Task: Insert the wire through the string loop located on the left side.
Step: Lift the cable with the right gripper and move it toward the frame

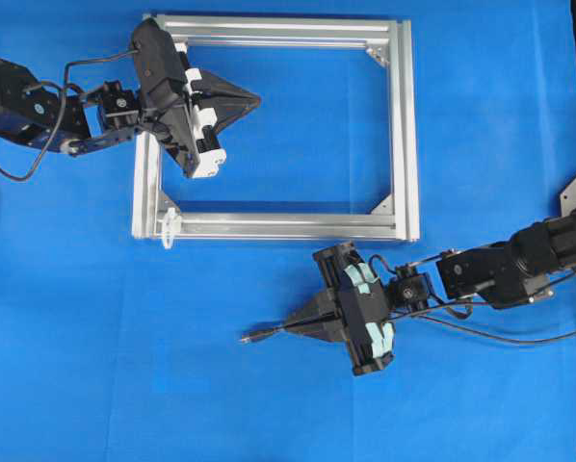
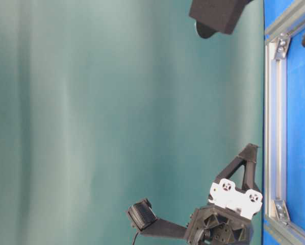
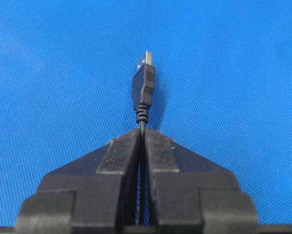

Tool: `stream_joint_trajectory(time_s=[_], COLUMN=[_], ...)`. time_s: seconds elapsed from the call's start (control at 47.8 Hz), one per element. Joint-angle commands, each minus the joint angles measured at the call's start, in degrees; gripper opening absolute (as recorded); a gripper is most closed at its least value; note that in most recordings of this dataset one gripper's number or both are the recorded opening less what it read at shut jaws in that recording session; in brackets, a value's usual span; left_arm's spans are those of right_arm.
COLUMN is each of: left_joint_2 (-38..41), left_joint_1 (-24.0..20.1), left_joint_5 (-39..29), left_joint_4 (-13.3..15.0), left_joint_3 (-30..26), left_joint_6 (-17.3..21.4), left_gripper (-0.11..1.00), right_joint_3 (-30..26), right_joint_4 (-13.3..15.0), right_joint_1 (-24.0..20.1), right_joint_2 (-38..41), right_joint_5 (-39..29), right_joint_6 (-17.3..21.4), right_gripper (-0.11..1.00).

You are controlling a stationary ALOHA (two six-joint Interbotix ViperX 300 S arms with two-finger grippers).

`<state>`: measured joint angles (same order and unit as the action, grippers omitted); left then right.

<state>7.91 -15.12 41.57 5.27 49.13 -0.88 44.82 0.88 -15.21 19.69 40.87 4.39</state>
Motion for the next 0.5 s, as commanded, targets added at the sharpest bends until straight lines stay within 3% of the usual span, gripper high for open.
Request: stream_joint_trajectory(time_s=[0.0,0.293,0.481], left_joint_2=[-1.67,-1.67,-1.67], left_joint_1=[0.0,0.0,0.09], left_joint_5=[0.09,-0.09,-0.09], left_joint_4=[-0.09,-0.18,-0.09], left_joint_3=[-0.35,-0.44,-0.44], left_joint_6=[-0.09,-0.09,-0.09], left_gripper=[0.0,0.0,0.0], right_joint_3=[-0.53,-0.44,0.09], right_joint_4=[0.09,0.09,0.09], right_joint_1=[0.09,0.09,0.09], right_joint_2=[-0.97,-1.93,-6.5], right_joint_5=[0.35,-0.09,-4.13], right_joint_6=[-0.09,0.0,-0.35], right_gripper=[0.0,0.0,0.0])
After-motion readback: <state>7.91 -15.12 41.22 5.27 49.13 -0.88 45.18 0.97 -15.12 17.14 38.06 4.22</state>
